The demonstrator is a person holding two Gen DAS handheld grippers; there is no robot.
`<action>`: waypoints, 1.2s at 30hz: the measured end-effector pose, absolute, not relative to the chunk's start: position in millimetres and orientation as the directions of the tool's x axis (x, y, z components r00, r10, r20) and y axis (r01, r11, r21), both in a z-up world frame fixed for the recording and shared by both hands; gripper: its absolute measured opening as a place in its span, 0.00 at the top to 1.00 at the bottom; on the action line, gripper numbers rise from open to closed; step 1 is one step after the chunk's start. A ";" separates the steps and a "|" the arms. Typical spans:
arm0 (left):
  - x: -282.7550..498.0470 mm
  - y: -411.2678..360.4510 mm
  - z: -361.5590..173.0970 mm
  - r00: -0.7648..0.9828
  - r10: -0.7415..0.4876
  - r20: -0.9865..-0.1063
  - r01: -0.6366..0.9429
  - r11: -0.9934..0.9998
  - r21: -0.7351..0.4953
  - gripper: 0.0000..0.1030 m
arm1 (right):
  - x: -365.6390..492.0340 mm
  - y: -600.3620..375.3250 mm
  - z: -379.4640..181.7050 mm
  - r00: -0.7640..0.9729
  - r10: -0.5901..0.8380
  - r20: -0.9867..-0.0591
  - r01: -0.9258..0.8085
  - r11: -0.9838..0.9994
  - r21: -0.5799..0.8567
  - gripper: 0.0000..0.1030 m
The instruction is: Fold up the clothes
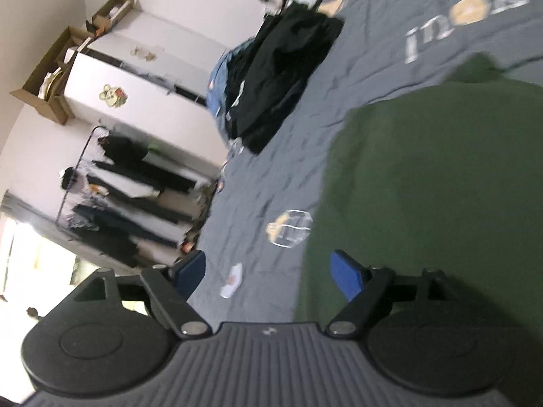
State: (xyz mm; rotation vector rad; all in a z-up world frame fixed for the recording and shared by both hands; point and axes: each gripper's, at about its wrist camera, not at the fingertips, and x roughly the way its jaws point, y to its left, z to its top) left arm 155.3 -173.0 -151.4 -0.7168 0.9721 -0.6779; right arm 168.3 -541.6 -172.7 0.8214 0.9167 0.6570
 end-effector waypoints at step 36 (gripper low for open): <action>154.9 -229.8 -219.4 0.281 -0.816 -0.505 0.116 0.552 -0.826 0.17 | 25.5 -605.1 -209.2 0.634 0.637 -0.439 0.044 0.537 0.842 0.19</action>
